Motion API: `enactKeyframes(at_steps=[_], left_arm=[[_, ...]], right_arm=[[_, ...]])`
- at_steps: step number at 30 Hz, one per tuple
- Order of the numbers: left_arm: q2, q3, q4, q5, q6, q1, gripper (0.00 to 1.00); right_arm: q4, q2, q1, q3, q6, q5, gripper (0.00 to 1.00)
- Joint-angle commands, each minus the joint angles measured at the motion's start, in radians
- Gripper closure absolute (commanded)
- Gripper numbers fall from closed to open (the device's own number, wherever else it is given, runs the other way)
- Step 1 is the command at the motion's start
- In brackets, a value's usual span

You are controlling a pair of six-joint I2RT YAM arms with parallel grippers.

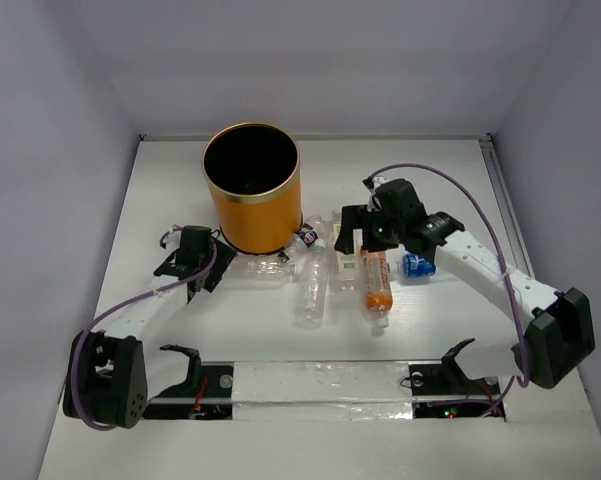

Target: Put the plastic bottles in the bin

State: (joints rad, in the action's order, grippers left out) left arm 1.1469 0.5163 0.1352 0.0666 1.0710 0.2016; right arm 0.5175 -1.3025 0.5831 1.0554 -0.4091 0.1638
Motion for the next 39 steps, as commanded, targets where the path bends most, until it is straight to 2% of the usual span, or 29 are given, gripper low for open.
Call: enactKeyframes(at_steps=[1,5,11,14,21,26,28,34,37,39], left_arm=[[-0.068,-0.012,0.049,0.033,-0.02,0.004,0.56],[-0.189,0.007,0.128,0.062,-0.065,0.004,0.61],[-0.338,0.066,0.27,0.075,-0.131,0.004,0.62],[-0.386,0.144,0.336,0.062,-0.169,0.004,0.64],[-0.434,0.29,0.454,0.009,-0.221,0.004,0.64],[-0.466,0.384,0.466,-0.039,-0.233,0.004,0.71],[-0.445,0.471,0.475,-0.045,-0.262,0.004,0.71],[-0.336,0.79,0.471,-0.025,-0.339,0.004,0.71],[-0.222,0.95,0.455,-0.013,-0.368,0.004,0.71],[-0.179,1.046,0.432,0.007,-0.396,0.004,0.71]], right_arm=[[-0.004,-0.053,-0.022,0.11,0.038,-0.131,0.0],[0.004,-0.151,-0.031,0.172,0.065,-0.161,0.0],[0.022,-0.303,-0.031,0.236,0.099,-0.201,0.0],[0.036,-0.349,-0.031,0.255,0.113,-0.185,0.0],[0.044,-0.399,-0.031,0.27,0.122,-0.173,0.0],[0.042,-0.457,-0.031,0.278,0.125,-0.144,0.0],[0.038,-0.469,-0.031,0.278,0.122,-0.133,0.0],[0.03,-0.48,-0.031,0.275,0.105,-0.119,0.13],[0.015,-0.443,-0.031,0.267,0.093,-0.13,0.21],[0.007,-0.405,-0.031,0.271,0.084,-0.13,0.31]])
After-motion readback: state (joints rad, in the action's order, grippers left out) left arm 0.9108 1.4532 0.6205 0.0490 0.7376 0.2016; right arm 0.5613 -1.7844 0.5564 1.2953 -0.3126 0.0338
